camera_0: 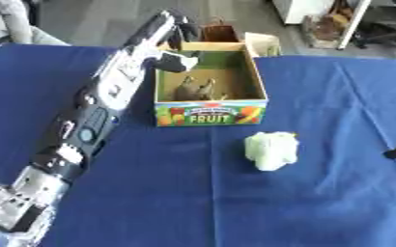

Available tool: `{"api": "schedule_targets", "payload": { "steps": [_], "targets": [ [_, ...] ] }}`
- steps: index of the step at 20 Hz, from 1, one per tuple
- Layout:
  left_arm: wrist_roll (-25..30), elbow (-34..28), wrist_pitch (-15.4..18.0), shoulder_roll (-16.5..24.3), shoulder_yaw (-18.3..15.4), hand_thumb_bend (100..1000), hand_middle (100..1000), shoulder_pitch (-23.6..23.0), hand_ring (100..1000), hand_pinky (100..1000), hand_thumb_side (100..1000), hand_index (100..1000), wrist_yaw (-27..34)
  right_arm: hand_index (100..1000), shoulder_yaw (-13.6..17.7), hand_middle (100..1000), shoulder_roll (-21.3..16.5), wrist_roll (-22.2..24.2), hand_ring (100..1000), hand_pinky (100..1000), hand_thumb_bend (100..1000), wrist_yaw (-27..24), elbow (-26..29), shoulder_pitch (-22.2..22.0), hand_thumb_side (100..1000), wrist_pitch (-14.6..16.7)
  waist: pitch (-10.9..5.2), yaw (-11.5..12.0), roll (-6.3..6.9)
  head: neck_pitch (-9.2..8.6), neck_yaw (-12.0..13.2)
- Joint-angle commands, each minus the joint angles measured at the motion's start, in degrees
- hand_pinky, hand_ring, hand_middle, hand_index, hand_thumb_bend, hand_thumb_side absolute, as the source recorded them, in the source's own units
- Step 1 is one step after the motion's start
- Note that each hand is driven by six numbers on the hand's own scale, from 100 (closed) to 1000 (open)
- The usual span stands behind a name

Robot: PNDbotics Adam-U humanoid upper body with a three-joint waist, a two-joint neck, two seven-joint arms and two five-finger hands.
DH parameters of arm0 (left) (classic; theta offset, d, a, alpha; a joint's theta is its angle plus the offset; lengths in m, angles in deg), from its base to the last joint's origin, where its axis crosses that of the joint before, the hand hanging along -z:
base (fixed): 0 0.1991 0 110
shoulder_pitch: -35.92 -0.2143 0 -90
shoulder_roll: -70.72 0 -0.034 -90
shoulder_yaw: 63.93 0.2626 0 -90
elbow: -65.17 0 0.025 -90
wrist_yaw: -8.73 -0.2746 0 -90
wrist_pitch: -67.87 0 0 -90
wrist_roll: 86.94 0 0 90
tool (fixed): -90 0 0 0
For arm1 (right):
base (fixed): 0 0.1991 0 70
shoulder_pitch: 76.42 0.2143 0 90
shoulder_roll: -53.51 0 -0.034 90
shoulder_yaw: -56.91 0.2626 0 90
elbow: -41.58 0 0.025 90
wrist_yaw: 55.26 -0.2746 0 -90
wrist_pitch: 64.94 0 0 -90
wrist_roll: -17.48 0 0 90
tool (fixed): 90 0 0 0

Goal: Pick up objects on the table and place them in the box.

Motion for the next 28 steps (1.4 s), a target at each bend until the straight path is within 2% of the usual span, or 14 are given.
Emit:
{"api": "schedule_targets", "payload": {
  "steps": [1, 5, 9, 11, 14, 16, 19, 20, 21, 28],
  "targets": [
    [-0.10, -10.03, -2.81, 3.42, -1.82, 304, 516, -2.87, 472, 521, 100, 655, 9.26, 710, -0.58, 482, -4.70, 0.62, 614, 698, 100, -0.82, -0.31, 3.23, 100, 2.12, -1.07, 0.57, 0.03, -0.23, -1.34],
    [-1.43, -20.02, -5.40, 5.45, -3.76, 296, 516, -10.20, 472, 521, 100, 653, 16.78, 717, -2.92, 486, -8.24, 2.70, 620, 701, 100, -0.32, -3.81, 8.24, 100, 5.05, -1.15, 1.87, 0.26, -0.08, -2.99],
    [-2.96, -26.99, -7.10, 5.15, -6.07, 286, 516, -16.65, 472, 521, 100, 651, 20.17, 727, -5.88, 514, -9.72, 6.58, 649, 713, 100, 1.61, -9.43, 13.45, 100, 8.78, -1.29, 3.29, 0.51, 0.07, -4.33],
    [-3.63, -28.36, -7.98, 4.30, -6.97, 284, 516, -18.51, 472, 521, 100, 650, 20.84, 737, -7.45, 543, -9.92, 9.39, 696, 739, 100, 2.94, -12.52, 16.05, 100, 11.25, -1.45, 3.99, 0.65, 0.21, -4.84],
    [-4.02, -29.16, -8.76, 3.05, -7.63, 279, 516, -19.87, 472, 521, 100, 650, 21.28, 758, -9.62, 601, -8.94, 14.08, 773, 789, 104, 6.89, -17.70, 20.03, 100, 16.03, -1.63, 4.64, 0.87, 0.18, -5.53],
    [-3.95, -29.37, -9.02, 2.33, -7.75, 274, 517, -20.19, 473, 522, 100, 649, 21.39, 779, -10.74, 645, -7.68, 17.06, 818, 826, 173, 9.78, -21.14, 22.12, 100, 19.21, -1.68, 4.89, 1.01, 0.13, -5.99],
    [-3.74, -29.43, -9.27, 1.55, -7.86, 267, 517, -20.26, 473, 522, 100, 649, 21.37, 790, -11.79, 677, -5.48, 20.94, 844, 852, 223, 13.79, -26.40, 24.36, 150, 23.37, -1.62, 5.11, 1.20, 0.17, -6.42],
    [-3.66, -29.40, -9.32, 1.38, -7.84, 272, 517, -20.29, 473, 522, 100, 649, 21.34, 796, -12.07, 688, -4.83, 21.95, 851, 862, 247, 15.13, -27.88, 24.90, 132, 24.61, -1.56, 5.17, 1.28, 0.15, -6.52],
    [-3.58, -29.37, -9.35, 1.25, -7.82, 267, 517, -20.32, 473, 522, 100, 649, 21.28, 800, -12.24, 697, -4.22, 22.71, 855, 869, 246, 16.53, -29.22, 25.36, 171, 25.85, -1.50, 5.21, 1.34, 0.16, -6.63],
    [-2.96, -29.05, -9.54, 0.04, -7.46, 258, 517, -20.22, 472, 521, 100, 648, 21.13, 838, -12.42, 749, 0.37, 23.24, 877, 897, 318, 29.36, -37.13, 27.30, 235, 34.81, -1.24, 5.56, 1.58, 0.03, -7.74]
  ]
}}
